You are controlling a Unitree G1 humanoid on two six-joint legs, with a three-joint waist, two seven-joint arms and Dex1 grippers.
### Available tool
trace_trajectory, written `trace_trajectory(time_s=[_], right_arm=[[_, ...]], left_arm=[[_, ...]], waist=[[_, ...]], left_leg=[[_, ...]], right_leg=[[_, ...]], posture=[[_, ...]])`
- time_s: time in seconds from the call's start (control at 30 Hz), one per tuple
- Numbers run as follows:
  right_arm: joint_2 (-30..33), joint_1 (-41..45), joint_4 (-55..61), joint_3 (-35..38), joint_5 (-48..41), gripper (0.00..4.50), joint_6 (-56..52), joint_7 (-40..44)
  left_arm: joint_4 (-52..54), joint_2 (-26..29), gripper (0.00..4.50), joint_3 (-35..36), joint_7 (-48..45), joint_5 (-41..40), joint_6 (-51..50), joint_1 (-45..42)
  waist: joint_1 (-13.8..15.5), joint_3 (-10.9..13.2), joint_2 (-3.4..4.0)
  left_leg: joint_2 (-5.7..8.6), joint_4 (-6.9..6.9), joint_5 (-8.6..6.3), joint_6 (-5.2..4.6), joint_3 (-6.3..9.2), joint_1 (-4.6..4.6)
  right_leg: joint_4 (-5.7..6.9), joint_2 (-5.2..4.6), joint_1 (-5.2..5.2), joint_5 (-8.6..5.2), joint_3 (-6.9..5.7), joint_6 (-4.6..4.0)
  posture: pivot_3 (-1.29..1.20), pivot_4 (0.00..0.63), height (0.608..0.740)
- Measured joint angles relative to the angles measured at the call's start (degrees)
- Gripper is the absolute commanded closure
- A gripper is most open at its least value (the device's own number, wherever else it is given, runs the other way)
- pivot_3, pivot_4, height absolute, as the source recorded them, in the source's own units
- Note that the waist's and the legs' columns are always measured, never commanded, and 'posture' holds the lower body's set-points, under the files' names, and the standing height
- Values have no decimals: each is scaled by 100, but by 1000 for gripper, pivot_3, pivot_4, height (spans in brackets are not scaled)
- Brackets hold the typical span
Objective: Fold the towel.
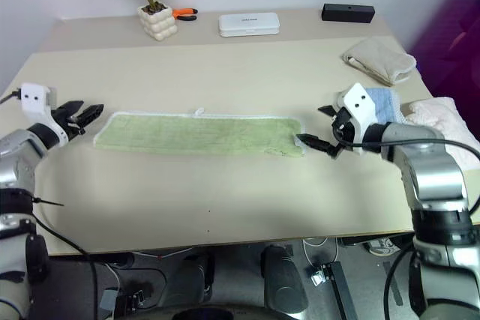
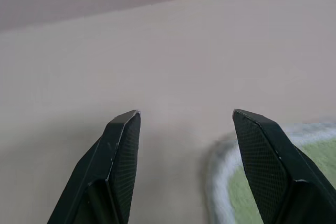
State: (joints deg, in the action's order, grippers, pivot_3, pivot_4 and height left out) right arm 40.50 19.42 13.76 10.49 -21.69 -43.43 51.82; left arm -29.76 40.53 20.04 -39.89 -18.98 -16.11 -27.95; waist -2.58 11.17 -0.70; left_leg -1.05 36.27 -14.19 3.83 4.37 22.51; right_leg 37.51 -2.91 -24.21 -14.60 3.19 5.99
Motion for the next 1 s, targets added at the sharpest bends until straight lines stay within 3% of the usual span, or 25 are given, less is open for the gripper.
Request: trace_trajectory(time_s=[0.17,0.3,0.47,0.63,0.73,0.83,1.0], right_arm=[[-1016,-620,1246,591,-1111,19,-1660,-1084],[-2377,-1167,1932,1131,-1878,19,-3180,-2257],[-3412,-1011,2071,2010,-1949,19,-4439,-3339],[-4475,166,1562,2999,-1577,19,-4869,-4321],[-4729,723,1169,3417,-1387,19,-4850,-4713],[-4799,1167,712,3768,-1201,837,-4638,-5084],[-4790,1231,379,3804,-1014,3435,-4105,-5480]], left_arm=[[2469,-521,1668,-431,-37,-376,-466,896],[4295,-1028,1668,-1913,-299,-378,-563,1573],[4839,-1400,1668,-2379,-329,-509,-719,1662],[5074,-1515,1668,-2435,-226,-554,-898,1658],[5119,-1526,1668,-2440,-188,-554,-972,1728],[5253,-1530,1668,-2442,-133,-554,-989,1848],[5354,-1527,1668,-2378,-83,-616,-1010,1914]], waist=[[94,-6,-10],[172,-17,-10],[133,-19,-7],[106,-23,-2],[102,-24,-1],[109,-26,2],[125,-27,3]], left_leg=[[3,7,0,1,2,-4],[4,-1,0,1,1,-9],[-3,-3,0,1,4,-19],[-3,-5,0,0,5,-18],[-2,-4,0,0,5,-17],[-2,-5,0,0,6,-18],[-2,-6,0,0,5,-17]], right_leg=[[-8,-3,19,0,-1,-1],[-32,-2,33,-1,2,-1],[-29,13,34,-1,4,-8],[-32,13,34,-1,3,-6],[-33,11,35,-1,3,-6],[-34,11,37,-1,2,-6],[-37,10,37,-1,2,-6]], posture=[[0,150,737],[0,150,737],[0,150,737],[0,150,737],[0,150,737],[0,150,737],[0,150,737]])
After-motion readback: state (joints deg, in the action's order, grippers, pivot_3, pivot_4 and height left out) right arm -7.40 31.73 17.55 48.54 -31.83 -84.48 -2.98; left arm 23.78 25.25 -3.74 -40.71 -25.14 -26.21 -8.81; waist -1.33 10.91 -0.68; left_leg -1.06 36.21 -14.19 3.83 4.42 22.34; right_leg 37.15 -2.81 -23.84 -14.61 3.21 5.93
